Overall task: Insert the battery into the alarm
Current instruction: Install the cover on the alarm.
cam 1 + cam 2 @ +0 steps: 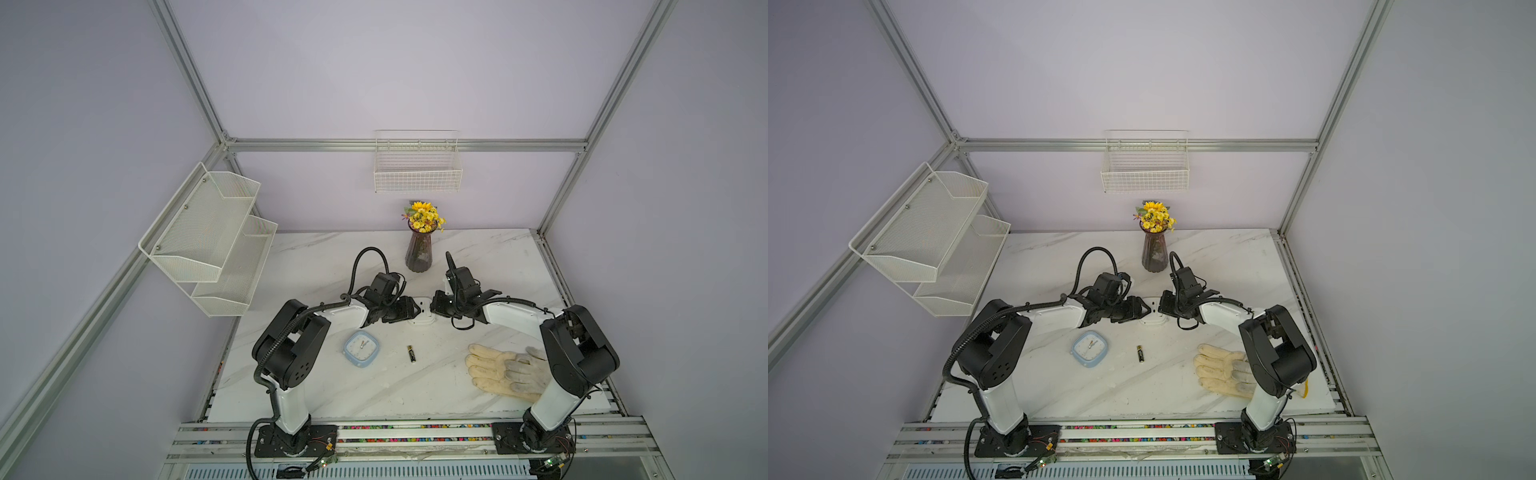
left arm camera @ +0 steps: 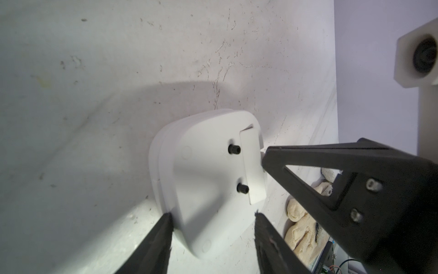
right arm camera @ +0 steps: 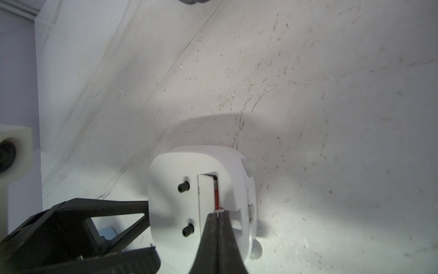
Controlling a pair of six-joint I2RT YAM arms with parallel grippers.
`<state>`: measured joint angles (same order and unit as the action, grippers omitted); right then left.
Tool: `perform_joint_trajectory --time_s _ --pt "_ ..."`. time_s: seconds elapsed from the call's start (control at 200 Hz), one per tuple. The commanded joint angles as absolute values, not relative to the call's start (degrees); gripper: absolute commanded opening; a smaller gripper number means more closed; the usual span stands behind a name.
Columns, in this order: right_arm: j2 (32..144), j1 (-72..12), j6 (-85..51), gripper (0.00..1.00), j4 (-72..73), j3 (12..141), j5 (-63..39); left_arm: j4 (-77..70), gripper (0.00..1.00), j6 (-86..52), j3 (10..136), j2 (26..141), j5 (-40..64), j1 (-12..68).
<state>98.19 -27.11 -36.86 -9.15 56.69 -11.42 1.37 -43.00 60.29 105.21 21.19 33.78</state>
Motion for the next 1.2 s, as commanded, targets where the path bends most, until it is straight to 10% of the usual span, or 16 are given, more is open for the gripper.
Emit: perform_joint_trajectory --time_s 0.0,0.73,1.195 --pt "99.05 -28.57 -35.32 0.00 -7.29 56.41 -15.65 1.30 0.56 -41.57 61.90 106.17 22.77 34.64" --pt "102.72 -29.17 -34.77 0.00 -15.31 59.51 -8.06 3.16 0.56 -40.96 63.50 107.43 22.81 34.65" --pt "101.34 -29.89 -33.76 0.19 -19.62 63.08 -2.48 5.06 0.56 -39.99 63.67 105.74 21.35 34.37"
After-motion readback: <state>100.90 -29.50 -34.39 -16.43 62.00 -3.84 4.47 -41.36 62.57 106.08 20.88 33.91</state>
